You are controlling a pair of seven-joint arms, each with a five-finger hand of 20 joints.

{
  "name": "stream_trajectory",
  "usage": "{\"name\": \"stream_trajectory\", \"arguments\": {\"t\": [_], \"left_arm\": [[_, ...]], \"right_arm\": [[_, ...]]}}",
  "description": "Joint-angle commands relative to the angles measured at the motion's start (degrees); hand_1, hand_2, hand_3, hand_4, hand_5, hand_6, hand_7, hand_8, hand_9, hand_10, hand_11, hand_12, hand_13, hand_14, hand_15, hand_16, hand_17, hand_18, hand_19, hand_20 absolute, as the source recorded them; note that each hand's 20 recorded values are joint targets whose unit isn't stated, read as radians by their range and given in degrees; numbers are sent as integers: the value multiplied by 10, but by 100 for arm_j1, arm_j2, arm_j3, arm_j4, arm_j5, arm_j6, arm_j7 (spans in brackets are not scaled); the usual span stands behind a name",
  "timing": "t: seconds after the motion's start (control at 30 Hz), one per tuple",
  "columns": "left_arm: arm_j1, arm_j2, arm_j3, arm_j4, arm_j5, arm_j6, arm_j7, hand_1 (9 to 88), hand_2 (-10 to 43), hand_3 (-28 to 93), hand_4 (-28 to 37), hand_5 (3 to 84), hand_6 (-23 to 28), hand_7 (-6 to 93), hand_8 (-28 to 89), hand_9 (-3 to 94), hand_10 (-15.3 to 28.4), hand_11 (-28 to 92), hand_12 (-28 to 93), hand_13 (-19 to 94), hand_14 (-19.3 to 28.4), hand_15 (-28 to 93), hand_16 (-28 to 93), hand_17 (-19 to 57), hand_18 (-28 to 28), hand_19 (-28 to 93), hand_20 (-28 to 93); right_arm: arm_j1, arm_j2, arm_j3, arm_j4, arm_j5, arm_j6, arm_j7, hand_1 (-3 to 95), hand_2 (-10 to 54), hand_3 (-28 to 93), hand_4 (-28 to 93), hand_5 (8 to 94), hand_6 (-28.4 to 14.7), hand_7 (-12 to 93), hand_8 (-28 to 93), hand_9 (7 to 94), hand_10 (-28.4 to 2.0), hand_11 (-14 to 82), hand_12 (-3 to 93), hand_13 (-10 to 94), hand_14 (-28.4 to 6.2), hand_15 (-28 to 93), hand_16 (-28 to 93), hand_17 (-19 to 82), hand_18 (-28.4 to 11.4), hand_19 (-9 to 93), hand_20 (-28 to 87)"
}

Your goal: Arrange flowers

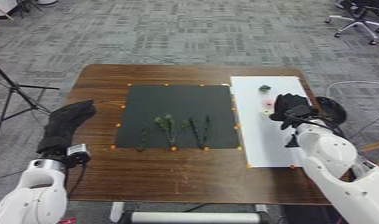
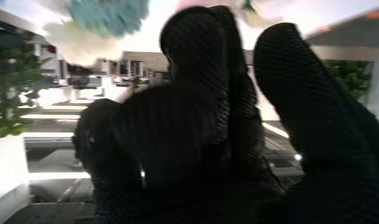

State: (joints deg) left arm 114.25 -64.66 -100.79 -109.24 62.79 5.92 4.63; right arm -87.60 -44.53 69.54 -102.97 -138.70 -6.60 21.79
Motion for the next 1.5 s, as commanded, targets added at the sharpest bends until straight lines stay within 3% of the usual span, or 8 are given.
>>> {"name": "stream_trajectory", "arguments": {"t": [0.03,0.77,0.83,1.1,1.2,1.3,1.37,1.5], "left_arm": [[-4,-17,0,3,-26,-94,-73,286,39,656,-204,485,56,188,-73,457,144,231,124,357,186,201,30,35,148,134,178],[-47,-39,-22,49,-27,-117,-73,285,39,656,-204,484,56,189,-73,457,144,231,124,358,186,199,30,34,147,134,178],[-46,-27,-39,60,-31,-107,-73,286,39,655,-204,485,56,189,-73,457,144,231,124,357,186,199,30,35,147,134,178],[14,272,-264,136,208,58,251,286,39,655,-204,487,55,189,-74,459,144,233,125,362,187,201,30,40,144,129,174],[-48,403,-449,387,489,300,470,288,40,653,-203,491,56,189,-74,465,144,232,123,371,186,203,28,49,137,110,167],[-43,619,-456,560,-75,1022,559,268,62,666,-241,491,50,189,-77,475,142,227,117,356,162,132,26,61,104,47,160],[47,519,-658,516,-173,1077,710,231,104,682,-274,460,38,172,-81,468,142,212,111,325,149,91,29,57,88,21,160],[-33,608,-470,563,-433,1445,1099,202,240,643,-282,421,22,143,-91,460,137,184,105,280,120,66,13,47,68,11,151]], "right_arm": [[181,47,-120,-108,5,-63,-49,274,-95,592,-58,644,-55,149,-34,783,-143,224,235,882,-55,404,349,515,-179,880,498],[748,-256,-968,1078,-802,347,-218,435,-95,588,-106,666,-40,182,-33,809,-120,211,223,916,-31,420,351,549,-160,903,496],[787,-246,-1005,1095,-762,443,-217,501,-95,538,-112,683,-33,176,129,836,-108,202,252,925,-26,423,356,558,-155,909,489],[1360,-64,-1404,741,-365,968,-388,625,-51,439,-125,758,-10,196,192,898,-98,233,229,937,-15,469,342,588,-146,929,476],[1926,-7,-1764,486,-98,976,-563,628,-52,442,-126,761,-8,200,190,900,-94,237,229,937,-13,474,339,590,-144,930,481],[2617,-84,-2170,235,364,783,-820,621,-55,457,-129,763,-9,204,185,901,-92,238,229,937,-11,478,338,591,-143,931,485],[3094,-196,-2502,68,783,600,-930,616,-58,467,-129,765,-9,205,180,901,-94,237,229,937,-10,478,339,590,-143,932,487],[3817,-656,-3035,-30,1475,102,-1150,609,-62,483,-136,766,-4,209,170,901,-93,231,228,937,-9,480,343,587,-142,932,494]]}}
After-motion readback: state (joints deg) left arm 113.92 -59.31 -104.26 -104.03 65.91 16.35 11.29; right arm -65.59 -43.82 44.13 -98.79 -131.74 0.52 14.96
